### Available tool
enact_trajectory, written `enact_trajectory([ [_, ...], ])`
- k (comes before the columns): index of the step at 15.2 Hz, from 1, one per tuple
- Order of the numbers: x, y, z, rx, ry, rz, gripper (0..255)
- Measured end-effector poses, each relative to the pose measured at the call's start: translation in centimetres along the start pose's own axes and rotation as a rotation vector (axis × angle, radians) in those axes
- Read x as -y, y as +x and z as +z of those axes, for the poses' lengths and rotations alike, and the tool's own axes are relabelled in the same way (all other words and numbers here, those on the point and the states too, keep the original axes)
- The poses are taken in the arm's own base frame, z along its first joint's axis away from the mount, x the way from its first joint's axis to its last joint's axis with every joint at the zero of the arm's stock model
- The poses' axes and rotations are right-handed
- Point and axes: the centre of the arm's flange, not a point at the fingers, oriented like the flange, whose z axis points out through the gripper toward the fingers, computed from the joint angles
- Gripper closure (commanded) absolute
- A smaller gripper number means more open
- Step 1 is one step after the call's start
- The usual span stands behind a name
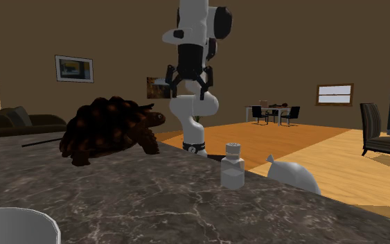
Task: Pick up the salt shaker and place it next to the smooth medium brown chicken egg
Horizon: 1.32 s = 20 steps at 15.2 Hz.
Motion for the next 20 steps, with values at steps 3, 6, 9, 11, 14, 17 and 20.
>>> enact_trajectory([
  [3, 2.7, 2.7, 1.1, -0.011, -0.004, 0.005, 0],
  [6, 5.3, 5.4, 1.8, -0.023, -0.008, 0.009, 0],
  [9, 8.4, 7.9, 2.7, -0.034, -0.013, 0.014, 0],
  [11, 10.2, 9.7, 3.2, -0.042, -0.016, 0.017, 0],
  [14, 13.1, 12.0, 3.9, -0.053, -0.02, 0.021, 0],
  [17, 15.7, 14.9, 4.9, -0.064, -0.024, 0.026, 0],
  [20, 17.3, 16.4, 5.6, -0.071, -0.026, 0.029, 0],
])
